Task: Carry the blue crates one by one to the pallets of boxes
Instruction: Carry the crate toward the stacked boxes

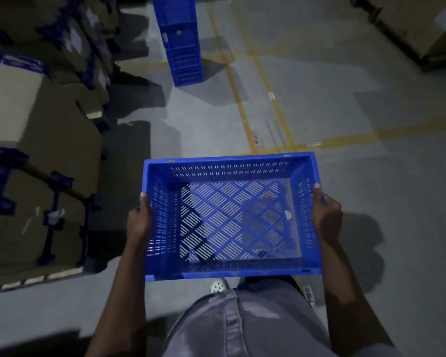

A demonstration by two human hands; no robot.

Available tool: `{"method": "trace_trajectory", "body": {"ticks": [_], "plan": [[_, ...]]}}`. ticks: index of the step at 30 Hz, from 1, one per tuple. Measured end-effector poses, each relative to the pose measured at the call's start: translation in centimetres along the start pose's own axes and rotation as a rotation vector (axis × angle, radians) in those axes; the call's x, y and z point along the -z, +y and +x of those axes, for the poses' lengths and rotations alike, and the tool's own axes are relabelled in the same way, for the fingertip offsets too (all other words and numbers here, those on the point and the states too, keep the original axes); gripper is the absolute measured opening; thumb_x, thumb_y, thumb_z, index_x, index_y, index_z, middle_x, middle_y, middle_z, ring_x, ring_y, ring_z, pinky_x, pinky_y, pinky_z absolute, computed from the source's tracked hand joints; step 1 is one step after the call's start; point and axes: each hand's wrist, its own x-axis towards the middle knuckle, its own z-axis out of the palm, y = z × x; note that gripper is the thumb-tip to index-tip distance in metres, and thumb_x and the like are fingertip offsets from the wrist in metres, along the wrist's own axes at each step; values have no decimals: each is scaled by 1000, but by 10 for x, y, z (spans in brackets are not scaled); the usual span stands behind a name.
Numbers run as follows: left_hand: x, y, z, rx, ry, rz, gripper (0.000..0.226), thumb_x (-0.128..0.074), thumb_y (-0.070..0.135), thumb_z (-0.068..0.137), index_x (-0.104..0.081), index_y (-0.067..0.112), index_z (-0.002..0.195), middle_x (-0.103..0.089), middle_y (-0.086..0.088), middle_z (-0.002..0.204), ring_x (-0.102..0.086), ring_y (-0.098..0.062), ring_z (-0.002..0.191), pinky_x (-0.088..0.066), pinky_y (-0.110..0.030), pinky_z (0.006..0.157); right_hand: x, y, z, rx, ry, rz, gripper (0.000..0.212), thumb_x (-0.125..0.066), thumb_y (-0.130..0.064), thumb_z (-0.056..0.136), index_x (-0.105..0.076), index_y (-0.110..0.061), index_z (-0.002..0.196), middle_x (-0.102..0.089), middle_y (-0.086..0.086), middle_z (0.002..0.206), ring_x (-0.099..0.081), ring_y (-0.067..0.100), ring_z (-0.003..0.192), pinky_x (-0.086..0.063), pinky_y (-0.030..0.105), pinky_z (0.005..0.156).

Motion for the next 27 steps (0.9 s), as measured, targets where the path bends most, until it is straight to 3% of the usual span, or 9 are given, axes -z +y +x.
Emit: {"method": "trace_trajectory", "body": {"ticks": [4, 7, 12, 16, 19, 22, 27], "plan": [[-44, 68, 84, 23, 31, -20, 100, -39, 111, 84, -69, 16, 80, -71, -8, 76, -67, -31, 67, -53, -45, 69, -67, -45, 95, -69, -37, -22, 69, -48, -68, 111, -76, -7, 97, -71, 27, 97, -69, 47, 95, -43, 42, 73], [-81, 120, 143, 34, 59, -39, 97, -40, 110, 85, -69, 17, 85, -71, -11, 79, -66, -28, 65, -52, -42, 67, -113, -84, 171, -95, -87, -28, 67, -47, -70, 110, -79, -11, 108, -72, 27, 111, -69, 48, 105, -42, 43, 78], [-136, 205, 236, 76, 99, -38, 125, -30, 118, 75, -79, 7, 104, -78, -21, 101, -76, -44, 92, -61, -57, 88, -169, -154, 310, -81, -108, -58, 80, -39, -86, 102, -80, -18, 115, -75, 23, 111, -71, 48, 104, -57, 49, 85], [-173, 280, 302, 100, 110, -89, 129, -31, 120, 71, -79, 8, 112, -79, -22, 103, -78, -46, 92, -63, -64, 90, -207, -220, 409, -47, -94, -83, 83, -35, -90, 99, -78, -24, 125, -75, 22, 114, -71, 48, 107, -59, 52, 89], [-202, 330, 353, 122, 104, -115, 127, -35, 121, 69, -79, 9, 111, -80, -22, 103, -80, -45, 92, -65, -66, 91, -238, -254, 472, -29, -76, -82, 83, -36, -91, 99, -79, -23, 123, -75, 22, 113, -71, 48, 108, -58, 53, 89], [-235, 396, 391, 95, 116, -133, 120, -36, 119, 72, -79, 12, 104, -80, -19, 96, -77, -38, 83, -62, -55, 79, -281, -280, 533, -21, -78, -69, 83, -38, -89, 100, -78, -17, 112, -75, 21, 110, -71, 47, 105, -58, 51, 87], [-284, 485, 496, 79, 113, -135, 112, -39, 115, 78, -78, 12, 101, -79, -19, 95, -76, -36, 81, -61, -52, 78, -359, -339, 631, -16, -87, -50, 72, -45, -76, 108, -78, -13, 106, -75, 24, 110, -71, 46, 106, -49, 45, 81]]}}
